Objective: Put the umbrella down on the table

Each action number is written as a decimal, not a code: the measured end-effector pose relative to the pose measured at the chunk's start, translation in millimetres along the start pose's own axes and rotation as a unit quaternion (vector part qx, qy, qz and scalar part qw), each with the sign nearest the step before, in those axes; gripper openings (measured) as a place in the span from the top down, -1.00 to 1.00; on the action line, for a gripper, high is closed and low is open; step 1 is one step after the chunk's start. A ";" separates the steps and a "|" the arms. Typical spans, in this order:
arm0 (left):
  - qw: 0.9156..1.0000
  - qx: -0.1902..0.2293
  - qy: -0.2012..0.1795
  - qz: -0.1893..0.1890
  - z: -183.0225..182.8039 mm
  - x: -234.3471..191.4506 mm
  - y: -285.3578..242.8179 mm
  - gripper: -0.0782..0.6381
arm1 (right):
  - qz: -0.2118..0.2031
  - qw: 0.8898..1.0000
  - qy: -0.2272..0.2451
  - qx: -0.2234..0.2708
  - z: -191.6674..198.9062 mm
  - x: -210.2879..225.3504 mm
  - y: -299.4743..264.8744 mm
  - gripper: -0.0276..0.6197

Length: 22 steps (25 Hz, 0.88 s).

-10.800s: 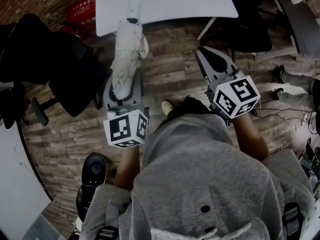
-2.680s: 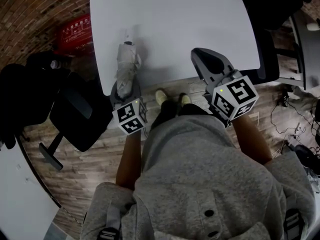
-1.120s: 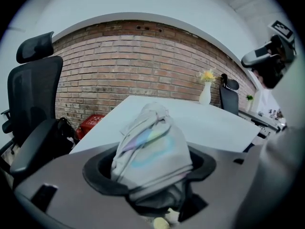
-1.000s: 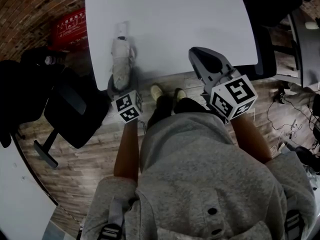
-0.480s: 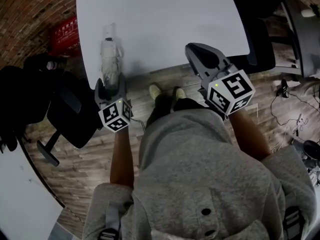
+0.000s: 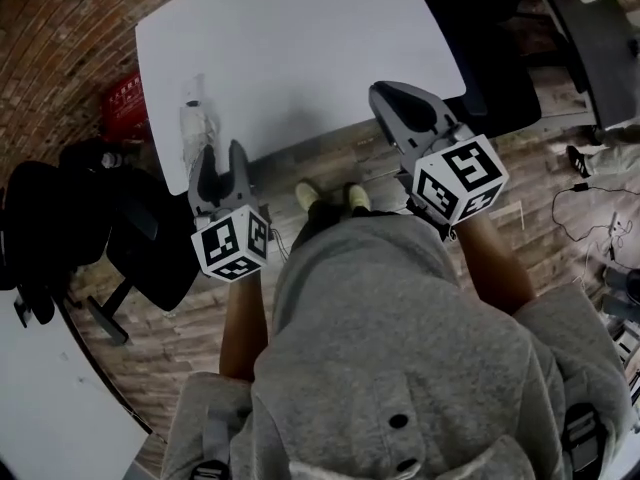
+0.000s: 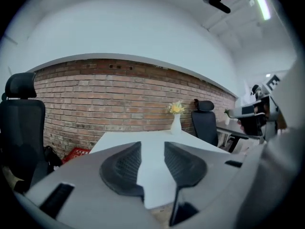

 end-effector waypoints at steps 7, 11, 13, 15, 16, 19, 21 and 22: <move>1.000 -0.012 0.003 0.018 -33.3 71.8 0.7 0.74 | 0.028 0.999 -0.005 0.022 -17.0 33.6 44.7 0.79; 0.999 -0.008 -0.002 0.031 -43.8 97.5 10.0 0.74 | 0.029 0.999 0.005 0.024 -18.2 37.6 64.0 0.79; 0.999 -0.007 -0.003 0.036 -45.9 106.0 14.6 0.74 | 0.030 0.999 0.009 0.023 -17.6 39.2 72.3 0.79; 0.999 -0.005 -0.002 0.038 -46.8 112.6 19.0 0.74 | 0.030 0.999 0.007 0.025 -18.0 41.0 80.3 0.79; 0.999 -0.004 -0.002 0.039 -46.8 115.3 21.0 0.74 | 0.030 0.999 0.006 0.026 -18.3 42.1 84.1 0.79; 0.999 -0.004 -0.003 0.039 -47.3 122.7 25.6 0.73 | 0.029 0.999 0.007 0.027 -20.8 47.0 93.3 0.79; 0.999 -0.003 -0.003 0.036 -48.5 125.4 28.5 0.73 | 0.026 0.999 0.008 0.029 -23.6 50.0 97.0 0.79; 0.999 -0.003 -0.004 0.034 -49.0 126.1 29.6 0.73 | 0.025 0.999 0.009 0.030 -25.1 51.4 98.0 0.79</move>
Point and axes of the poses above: the fingertips, and each gripper's own axes: y backward along the fingers, x to its right, z out of its underside, the point moved 2 cm from there along y, backward along the fingers, and after that the axes turned 15 degrees about x, right-handed, at the moved point
